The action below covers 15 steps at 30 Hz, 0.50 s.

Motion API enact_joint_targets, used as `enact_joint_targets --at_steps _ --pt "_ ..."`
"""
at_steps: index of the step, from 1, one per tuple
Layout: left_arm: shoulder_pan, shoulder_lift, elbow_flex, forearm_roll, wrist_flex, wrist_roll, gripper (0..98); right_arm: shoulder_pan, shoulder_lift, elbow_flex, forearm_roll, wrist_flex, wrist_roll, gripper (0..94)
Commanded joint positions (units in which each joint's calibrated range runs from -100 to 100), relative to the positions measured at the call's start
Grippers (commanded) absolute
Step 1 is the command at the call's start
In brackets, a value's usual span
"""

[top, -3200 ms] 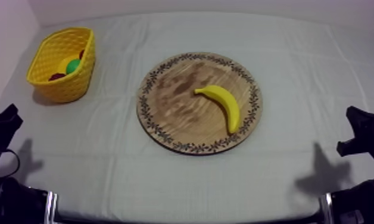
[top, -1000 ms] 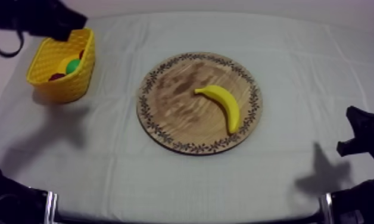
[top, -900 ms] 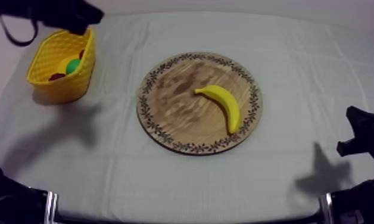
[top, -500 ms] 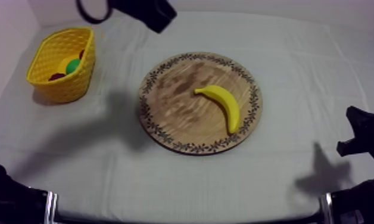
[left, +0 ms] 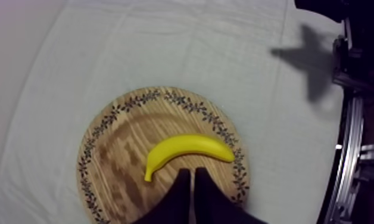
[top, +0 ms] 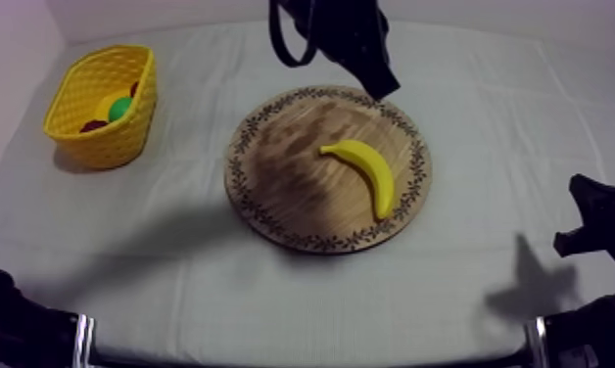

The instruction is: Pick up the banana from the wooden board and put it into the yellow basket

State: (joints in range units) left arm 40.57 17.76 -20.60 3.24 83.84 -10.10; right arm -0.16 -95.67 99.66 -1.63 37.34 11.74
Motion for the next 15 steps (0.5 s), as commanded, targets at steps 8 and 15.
enact_joint_targets --at_steps 8,15 --pt "0.24 2.99 -4.29 -1.16 3.63 -17.47 0.0 0.0 0.0 0.01 0.0 0.0 0.04 0.3" --pt "-0.03 4.75 -8.52 -2.33 2.46 -24.2 0.2 0.0 0.0 0.01 0.0 0.0 0.06 0.3"
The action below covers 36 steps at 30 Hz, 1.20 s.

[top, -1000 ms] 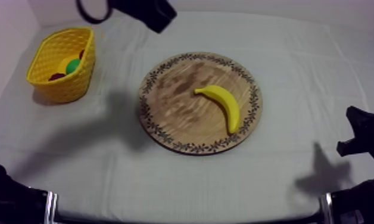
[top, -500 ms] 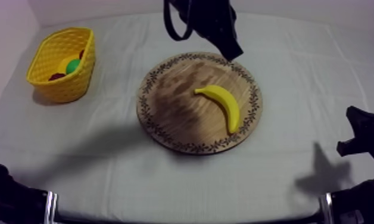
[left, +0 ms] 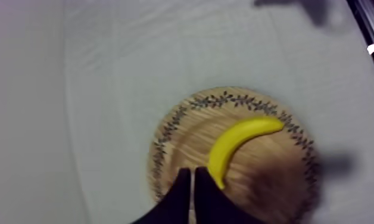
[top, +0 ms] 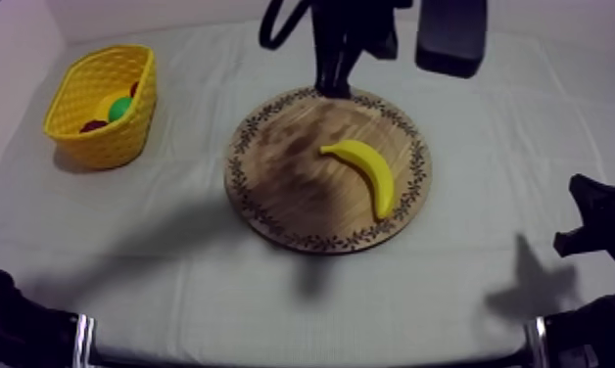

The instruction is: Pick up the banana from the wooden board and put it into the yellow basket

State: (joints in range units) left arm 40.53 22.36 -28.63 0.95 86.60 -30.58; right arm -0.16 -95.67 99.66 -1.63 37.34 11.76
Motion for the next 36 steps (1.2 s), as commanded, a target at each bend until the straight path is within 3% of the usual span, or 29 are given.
enact_joint_targets --at_steps 1,10,16,21,27,31,36 --pt "0.02 0.32 -0.79 -0.11 -0.63 -3.6 0.3 0.0 0.0 0.01 0.0 0.0 0.03 0.3" --pt "0.57 1.31 0.98 -0.9 -1.53 -1.25 2.3 0.0 0.0 0.01 0.0 0.0 0.03 0.3" --pt "0.88 1.95 0.81 -2.01 -0.8 0.19 34.2 0.0 0.0 0.01 0.0 0.0 0.03 0.3" --pt "1.35 2.31 1.1 -3.01 -0.49 -0.42 50.8 0.0 0.0 0.01 0.0 0.0 0.03 0.3" --pt "1.76 2.67 2.01 -6.63 0.93 1.29 72.1 0.0 0.0 0.01 0.0 0.0 0.03 0.3" --pt "1.83 3.16 2.22 -7.88 1.81 1.93 79.4 0.0 0.0 0.01 0.0 0.0 0.03 0.3" --pt "1.84 4.9 2.11 -8.2 1.57 1.86 80.8 0.0 0.0 0.01 0.0 0.0 0.03 0.3"
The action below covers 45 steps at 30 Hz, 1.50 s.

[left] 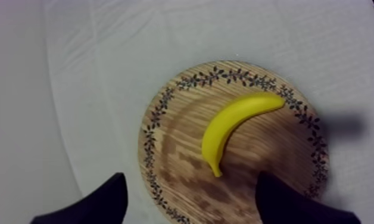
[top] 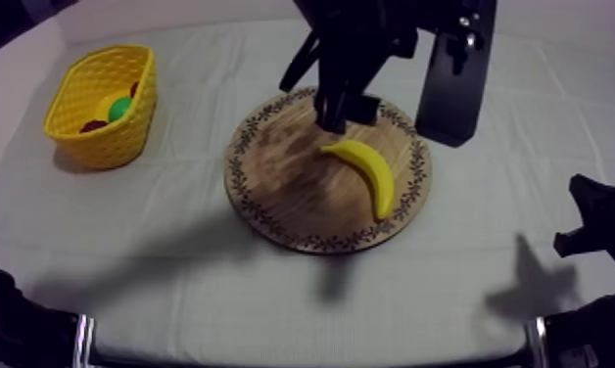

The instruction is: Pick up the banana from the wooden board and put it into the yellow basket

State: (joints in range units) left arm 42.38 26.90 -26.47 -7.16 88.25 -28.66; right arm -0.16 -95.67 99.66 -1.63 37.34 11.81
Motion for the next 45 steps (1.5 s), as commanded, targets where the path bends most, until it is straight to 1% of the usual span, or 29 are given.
enact_joint_targets --at_steps 1,13,25,40,45 --pt "-0.02 0.91 0.01 -0.13 -0.11 -0.1 80.8 0.0 0.0 0.01 0.0 0.0 -0.01 0.3" --pt "-0.35 11.23 -0.19 -0.13 -1.32 -0.5 80.3 0.0 0.0 0.01 0.0 0.0 -0.06 0.3" --pt "-0.96 21.92 -6.41 -0.33 -2.08 -1.4 78.8 0.0 0.0 0.01 0.0 0.0 -0.06 0.3" --pt "-1.37 31.22 -13.9 -2.01 -2.09 -2.08 77.6 0.0 0.0 0.01 0.0 0.0 -0.06 0.3" --pt "-1.5 33.38 -15.68 -2.49 -2.09 -1.63 74.4 0.0 0.0 0.01 0.0 0.0 -0.06 0.3"
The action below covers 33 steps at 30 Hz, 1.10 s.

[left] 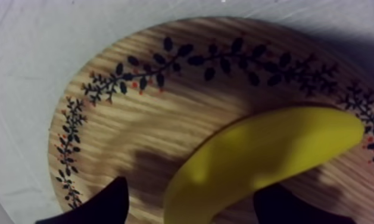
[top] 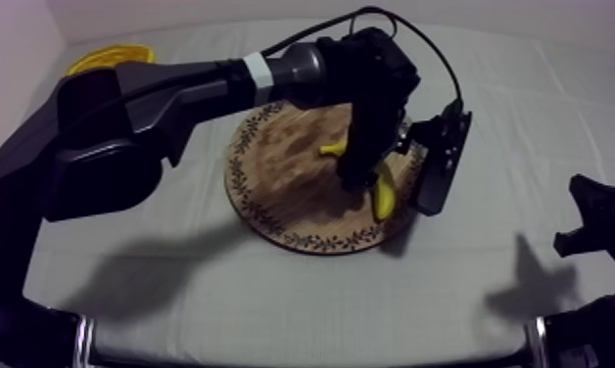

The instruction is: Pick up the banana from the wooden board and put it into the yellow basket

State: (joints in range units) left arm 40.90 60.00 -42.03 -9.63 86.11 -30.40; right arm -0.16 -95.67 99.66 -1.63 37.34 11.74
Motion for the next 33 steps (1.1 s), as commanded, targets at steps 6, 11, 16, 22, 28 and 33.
enact_joint_targets --at_steps 6,11,16,22,28,33 --pt "-0.23 1.46 -0.34 -0.09 0.05 0.47 60.4 0.0 0.0 0.01 0.0 0.0 0.01 0.3" --pt "-0.31 1.42 -0.18 0.01 0.05 0.38 38.2 0.0 0.0 0.01 0.0 0.0 0.01 0.3" --pt "-0.2 1.07 -0.13 0.1 0.05 0.35 21.3 0.0 0.0 0.01 0.0 0.0 0.01 0.3" --pt "0.07 0.12 0.77 0.26 -0.04 0.55 15.6 -0.07 0.0 0.01 0.0 0.0 0.01 0.3" --pt "0.26 -2.8 2.47 0.64 -0.32 1.34 14.7 -0.07 0.0 0.01 0.0 0.0 0.05 0.3" --pt "0.53 -7.48 4.42 1.02 -0.35 2.7 15.0 -0.07 0.0 0.01 0.0 0.0 0.06 0.3"
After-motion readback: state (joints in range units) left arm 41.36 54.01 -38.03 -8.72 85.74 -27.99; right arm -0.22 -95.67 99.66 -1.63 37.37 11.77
